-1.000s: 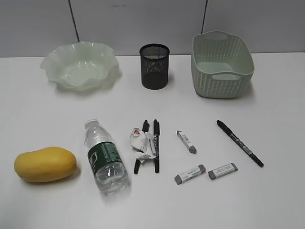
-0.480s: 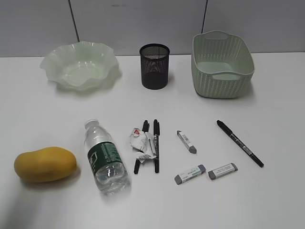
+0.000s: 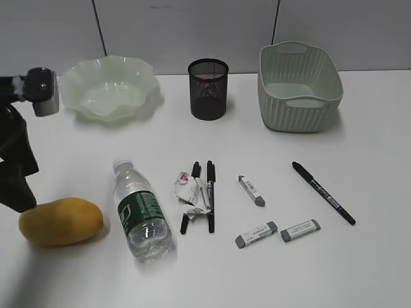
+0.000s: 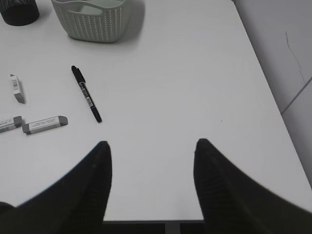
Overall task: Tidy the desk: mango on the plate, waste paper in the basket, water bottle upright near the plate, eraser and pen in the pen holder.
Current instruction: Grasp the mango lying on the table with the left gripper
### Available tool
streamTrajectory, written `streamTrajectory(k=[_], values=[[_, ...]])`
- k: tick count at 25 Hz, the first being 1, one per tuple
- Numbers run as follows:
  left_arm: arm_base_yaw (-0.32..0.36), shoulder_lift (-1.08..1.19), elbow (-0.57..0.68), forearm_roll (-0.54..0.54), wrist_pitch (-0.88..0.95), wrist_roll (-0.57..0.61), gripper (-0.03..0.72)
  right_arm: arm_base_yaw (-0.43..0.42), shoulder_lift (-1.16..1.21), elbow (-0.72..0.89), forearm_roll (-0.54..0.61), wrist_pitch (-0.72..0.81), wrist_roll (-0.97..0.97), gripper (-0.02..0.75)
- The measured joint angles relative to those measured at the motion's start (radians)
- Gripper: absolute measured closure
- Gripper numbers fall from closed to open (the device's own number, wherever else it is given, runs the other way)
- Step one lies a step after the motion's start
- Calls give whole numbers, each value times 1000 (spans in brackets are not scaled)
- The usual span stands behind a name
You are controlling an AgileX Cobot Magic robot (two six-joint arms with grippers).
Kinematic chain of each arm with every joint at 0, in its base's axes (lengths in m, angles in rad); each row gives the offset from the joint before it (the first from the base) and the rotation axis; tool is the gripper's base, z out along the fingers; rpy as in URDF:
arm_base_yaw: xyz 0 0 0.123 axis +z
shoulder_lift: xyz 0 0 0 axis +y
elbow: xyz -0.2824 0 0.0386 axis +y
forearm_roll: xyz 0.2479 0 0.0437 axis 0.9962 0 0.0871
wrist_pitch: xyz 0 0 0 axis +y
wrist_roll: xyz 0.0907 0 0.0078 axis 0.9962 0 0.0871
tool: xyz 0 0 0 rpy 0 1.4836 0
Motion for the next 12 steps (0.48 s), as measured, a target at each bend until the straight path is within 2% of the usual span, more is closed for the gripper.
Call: streamTrajectory(k=[5,12], values=[[-3,8,0,69,-89,6,95,0,0,0,-1,0,0,302],[-5,74,0,46,-108,37,95,0,0,0,-1,0,0,302]])
